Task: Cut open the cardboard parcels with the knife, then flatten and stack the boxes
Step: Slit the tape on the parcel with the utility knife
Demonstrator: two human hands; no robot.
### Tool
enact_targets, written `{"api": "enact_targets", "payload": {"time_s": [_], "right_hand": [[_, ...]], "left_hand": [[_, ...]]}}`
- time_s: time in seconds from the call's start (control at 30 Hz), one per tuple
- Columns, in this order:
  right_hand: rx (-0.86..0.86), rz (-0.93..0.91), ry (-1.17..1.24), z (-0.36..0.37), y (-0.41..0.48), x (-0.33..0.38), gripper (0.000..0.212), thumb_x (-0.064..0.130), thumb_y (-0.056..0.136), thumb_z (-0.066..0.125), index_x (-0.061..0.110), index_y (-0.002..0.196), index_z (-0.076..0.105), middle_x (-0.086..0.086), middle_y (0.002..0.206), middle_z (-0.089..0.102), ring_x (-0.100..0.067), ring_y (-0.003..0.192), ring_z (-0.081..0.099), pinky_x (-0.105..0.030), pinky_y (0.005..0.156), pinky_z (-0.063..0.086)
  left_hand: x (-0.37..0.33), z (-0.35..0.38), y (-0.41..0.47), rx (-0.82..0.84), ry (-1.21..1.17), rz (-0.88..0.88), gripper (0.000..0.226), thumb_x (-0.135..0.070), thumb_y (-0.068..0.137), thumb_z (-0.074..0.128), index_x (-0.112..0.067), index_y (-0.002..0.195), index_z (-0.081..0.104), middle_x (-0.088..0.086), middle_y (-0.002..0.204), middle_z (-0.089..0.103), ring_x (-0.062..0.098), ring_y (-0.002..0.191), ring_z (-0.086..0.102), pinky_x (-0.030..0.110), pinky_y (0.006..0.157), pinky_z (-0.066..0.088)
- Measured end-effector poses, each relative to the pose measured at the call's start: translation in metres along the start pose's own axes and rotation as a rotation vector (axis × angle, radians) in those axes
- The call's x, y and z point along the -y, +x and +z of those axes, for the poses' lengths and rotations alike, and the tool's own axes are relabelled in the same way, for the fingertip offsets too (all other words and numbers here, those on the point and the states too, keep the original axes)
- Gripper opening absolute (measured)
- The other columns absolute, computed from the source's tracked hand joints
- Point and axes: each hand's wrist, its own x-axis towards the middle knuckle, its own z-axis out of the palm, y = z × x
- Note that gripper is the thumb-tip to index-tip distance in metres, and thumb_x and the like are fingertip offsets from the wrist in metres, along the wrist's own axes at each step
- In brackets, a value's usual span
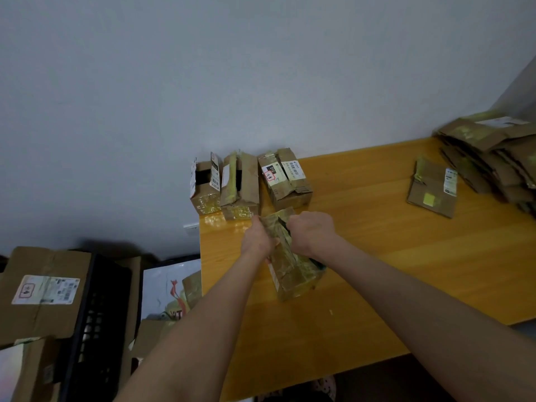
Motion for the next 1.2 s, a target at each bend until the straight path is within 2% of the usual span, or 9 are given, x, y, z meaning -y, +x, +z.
{"api": "enact_targets", "payload": {"time_s": [0.07,0.2,0.37,0.5,0.67,0.83,0.93,1.07,1.2], "right_hand": [[0.004,0.002,-0.010,0.000,-0.001,0.004,0.003,0.018,0.094,0.049,0.018,0.091,0.048,0.000,0.076,0.045,-0.022,0.079,0.050,-0.030,0.067,0.042],[-0.016,0.024,-0.007,-0.002,-0.001,0.010,0.013,0.018,0.095,0.049,0.018,0.105,0.057,-0.001,0.091,0.054,-0.021,0.086,0.054,-0.030,0.068,0.041],[-0.028,0.028,0.032,-0.002,0.002,0.011,0.020,0.023,0.097,0.049,0.017,0.114,0.058,-0.001,0.110,0.061,-0.021,0.102,0.060,-0.029,0.070,0.040],[-0.007,0.020,0.038,-0.002,0.002,0.008,0.024,0.025,0.096,0.048,0.017,0.118,0.056,-0.001,0.114,0.060,-0.021,0.106,0.059,-0.030,0.072,0.040],[0.007,0.032,0.026,0.004,-0.001,0.003,0.015,0.017,0.096,0.048,0.016,0.107,0.057,-0.003,0.109,0.063,-0.023,0.097,0.060,-0.031,0.069,0.040],[0.017,0.004,0.024,0.003,0.001,-0.001,0.019,0.022,0.096,0.049,0.018,0.113,0.056,-0.002,0.104,0.060,-0.023,0.092,0.058,-0.032,0.071,0.041],[0.007,0.012,0.013,0.006,0.001,-0.002,0.019,0.022,0.095,0.049,0.018,0.111,0.057,-0.001,0.096,0.058,-0.022,0.083,0.052,-0.031,0.070,0.041],[0.035,0.024,0.067,0.007,0.003,-0.007,0.020,0.022,0.095,0.050,0.017,0.113,0.057,-0.003,0.108,0.061,-0.023,0.091,0.055,-0.031,0.071,0.040],[0.142,0.012,0.032,0.012,-0.001,-0.012,0.020,0.024,0.088,0.055,0.017,0.107,0.057,0.001,0.087,0.053,-0.023,0.083,0.054,-0.031,0.066,0.043]], "left_hand": [[0.001,0.000,0.001,-0.001,0.005,0.001,0.062,-0.014,0.089,0.067,-0.017,0.138,0.029,0.019,0.118,0.056,0.031,0.060,0.063,0.039,0.045,0.056],[0.002,0.001,0.004,-0.001,0.003,-0.008,0.065,-0.015,0.090,0.065,-0.018,0.142,0.025,0.012,0.099,0.052,0.037,0.071,0.067,0.041,0.045,0.057],[0.002,0.002,0.007,0.003,0.024,0.003,0.066,-0.020,0.092,0.062,-0.016,0.143,0.022,0.014,0.098,0.054,0.037,0.063,0.069,0.046,0.055,0.059],[0.005,0.004,0.008,-0.012,0.047,0.028,0.066,-0.021,0.092,0.063,-0.014,0.143,0.022,0.018,0.109,0.058,0.030,0.057,0.062,0.035,0.040,0.052],[0.007,0.003,0.010,-0.006,0.029,0.039,0.065,-0.018,0.090,0.065,-0.013,0.141,0.025,0.013,0.101,0.053,0.029,0.055,0.060,0.030,0.032,0.045],[0.006,0.005,0.011,-0.018,0.028,0.027,0.065,-0.017,0.090,0.065,-0.013,0.141,0.025,0.015,0.105,0.055,0.026,0.050,0.058,0.026,0.029,0.042],[0.004,0.002,0.007,-0.001,0.011,0.024,0.070,-0.014,0.089,0.065,-0.015,0.145,0.023,0.017,0.112,0.054,0.032,0.060,0.064,0.028,0.031,0.046],[0.003,0.001,0.007,-0.010,-0.005,0.019,0.064,-0.014,0.088,0.066,-0.016,0.140,0.028,0.019,0.119,0.055,0.035,0.067,0.064,0.028,0.031,0.045],[0.007,0.003,0.007,-0.032,-0.012,0.027,0.064,-0.013,0.086,0.071,-0.015,0.136,0.032,0.017,0.119,0.056,0.026,0.060,0.057,0.027,0.030,0.044]]}}
